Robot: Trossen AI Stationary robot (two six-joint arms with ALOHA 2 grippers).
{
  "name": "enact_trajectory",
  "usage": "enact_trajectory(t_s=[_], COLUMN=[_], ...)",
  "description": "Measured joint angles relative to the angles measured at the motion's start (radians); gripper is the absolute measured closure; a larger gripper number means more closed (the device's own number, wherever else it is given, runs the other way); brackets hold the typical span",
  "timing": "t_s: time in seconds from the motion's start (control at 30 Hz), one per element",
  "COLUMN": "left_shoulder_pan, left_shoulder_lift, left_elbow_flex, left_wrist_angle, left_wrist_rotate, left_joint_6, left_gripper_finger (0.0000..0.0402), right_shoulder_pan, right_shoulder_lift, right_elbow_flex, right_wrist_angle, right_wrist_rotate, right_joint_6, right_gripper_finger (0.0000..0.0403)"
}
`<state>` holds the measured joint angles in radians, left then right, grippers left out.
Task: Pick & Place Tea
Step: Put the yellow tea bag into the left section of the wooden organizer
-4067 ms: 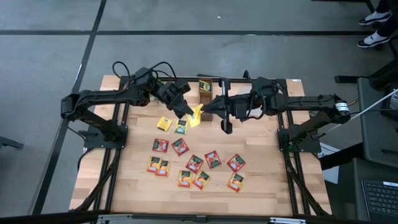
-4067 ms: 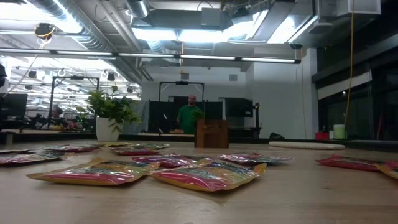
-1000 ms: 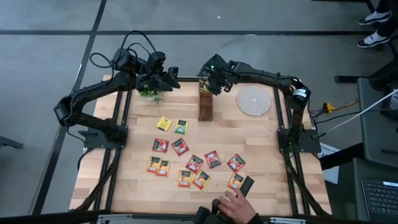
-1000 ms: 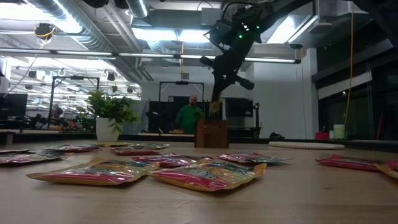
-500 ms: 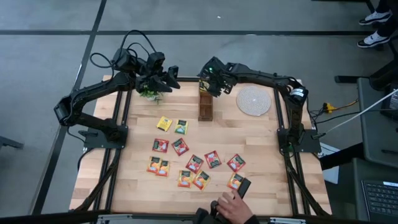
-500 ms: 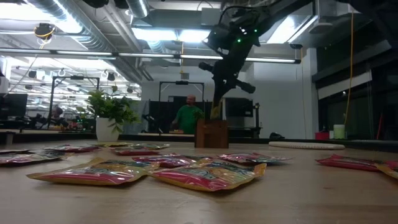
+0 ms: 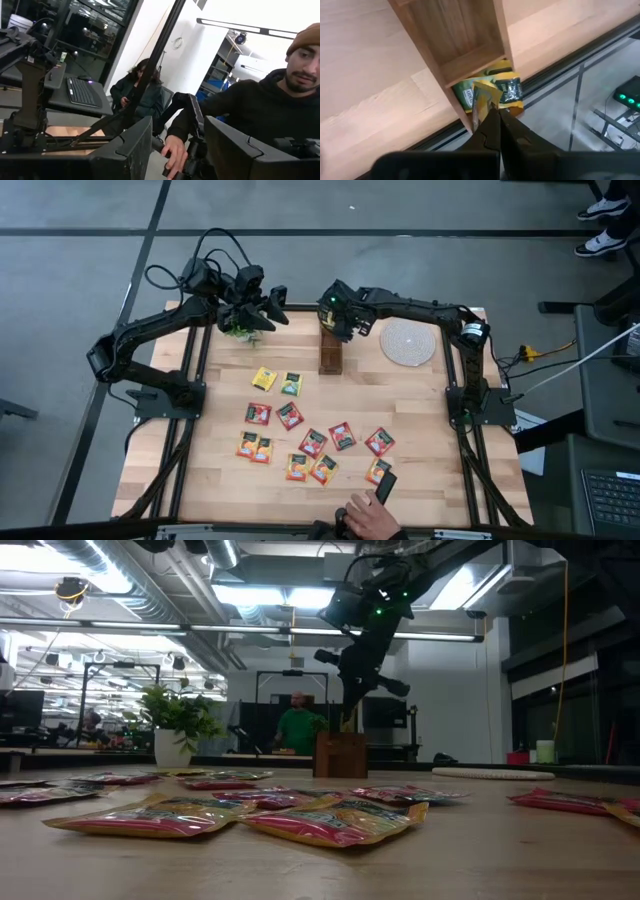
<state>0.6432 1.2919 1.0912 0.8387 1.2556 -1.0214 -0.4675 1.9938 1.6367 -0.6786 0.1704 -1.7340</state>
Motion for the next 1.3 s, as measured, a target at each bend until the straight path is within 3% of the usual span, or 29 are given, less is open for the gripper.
enact_trajectory(t_s=[0.4, 0.6, 0.83, 1.03, 1.3], left_shoulder_pan=[0.0, 0.0, 0.0, 0.0, 0.0], left_shoulder_lift=[0.0, 0.0, 0.0, 0.0, 0.0], left_elbow_flex=[0.0, 0.0, 0.0, 0.0, 0.0], left_wrist_angle=[0.0, 0.0, 0.0, 0.0, 0.0], left_wrist_rotate=[0.002, 0.002, 0.002, 0.002, 0.002], left_joint_6=[0.0, -0.001, 0.002, 0.012, 0.014], left_gripper_finger=[0.0226, 0.0226, 0.0226, 0.0226, 0.0226], right_shoulder_pan=[-0.003, -0.01, -0.011, -0.026, -0.092], right_shoulder_lift=[0.0, 0.0, -0.001, -0.001, -0.003], right_elbow_flex=[0.0, 0.005, 0.088, 0.212, 0.376], right_wrist_angle=[0.039, 0.052, 0.052, -0.001, -0.183], right_wrist_rotate=[-0.006, -0.006, -0.005, -0.008, -0.239], right_joint_6=[0.011, 0.158, 0.534, 1.025, 1.659], right_gripper_finger=[0.0403, 0.0403, 0.0403, 0.0403, 0.0403])
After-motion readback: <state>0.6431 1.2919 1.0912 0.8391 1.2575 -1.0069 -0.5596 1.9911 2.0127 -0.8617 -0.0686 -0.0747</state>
